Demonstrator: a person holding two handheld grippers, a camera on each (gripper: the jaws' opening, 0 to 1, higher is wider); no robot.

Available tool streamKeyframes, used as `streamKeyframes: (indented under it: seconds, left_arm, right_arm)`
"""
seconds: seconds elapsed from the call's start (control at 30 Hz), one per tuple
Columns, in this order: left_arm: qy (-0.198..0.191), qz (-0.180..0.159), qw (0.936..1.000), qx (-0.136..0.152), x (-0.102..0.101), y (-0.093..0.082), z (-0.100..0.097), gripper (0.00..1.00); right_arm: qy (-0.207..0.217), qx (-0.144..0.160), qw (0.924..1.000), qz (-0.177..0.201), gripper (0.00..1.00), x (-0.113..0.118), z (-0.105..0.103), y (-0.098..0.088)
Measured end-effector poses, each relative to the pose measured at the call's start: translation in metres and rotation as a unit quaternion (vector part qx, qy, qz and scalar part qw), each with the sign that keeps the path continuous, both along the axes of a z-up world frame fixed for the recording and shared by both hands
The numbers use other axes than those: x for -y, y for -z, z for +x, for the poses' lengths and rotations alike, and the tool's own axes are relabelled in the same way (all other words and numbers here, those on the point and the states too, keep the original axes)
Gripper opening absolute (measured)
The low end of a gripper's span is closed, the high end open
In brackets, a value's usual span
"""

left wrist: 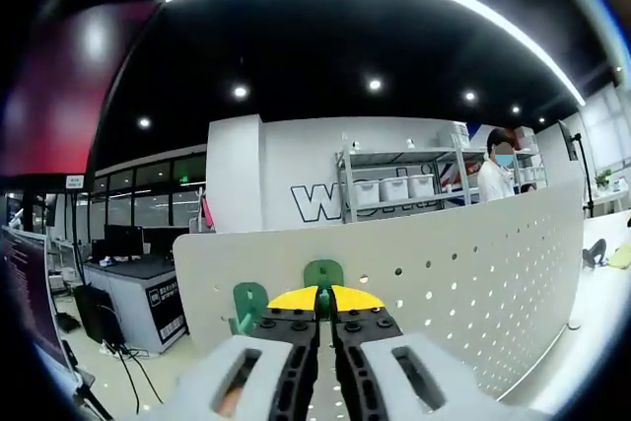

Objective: Insert the hook assembly into the mounting plate slot until the hook locks in place.

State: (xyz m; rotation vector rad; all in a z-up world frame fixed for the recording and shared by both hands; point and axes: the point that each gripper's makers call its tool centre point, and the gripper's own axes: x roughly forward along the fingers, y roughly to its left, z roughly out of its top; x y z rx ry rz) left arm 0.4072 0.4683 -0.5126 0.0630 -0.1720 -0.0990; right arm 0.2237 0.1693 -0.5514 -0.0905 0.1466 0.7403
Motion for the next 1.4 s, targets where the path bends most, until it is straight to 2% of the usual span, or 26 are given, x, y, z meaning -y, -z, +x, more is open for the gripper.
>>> streamKeyframes:
  seconds: [1.4]
  left_arm:
    - [0.001, 0.025, 0.9996, -0.01, 0.0009, 0.0065, 0.0028, 0.03]
  right_arm:
    - [0.004, -0.002, 1.0, -0.004, 0.72, 0.0013, 0.0004, 0.0014]
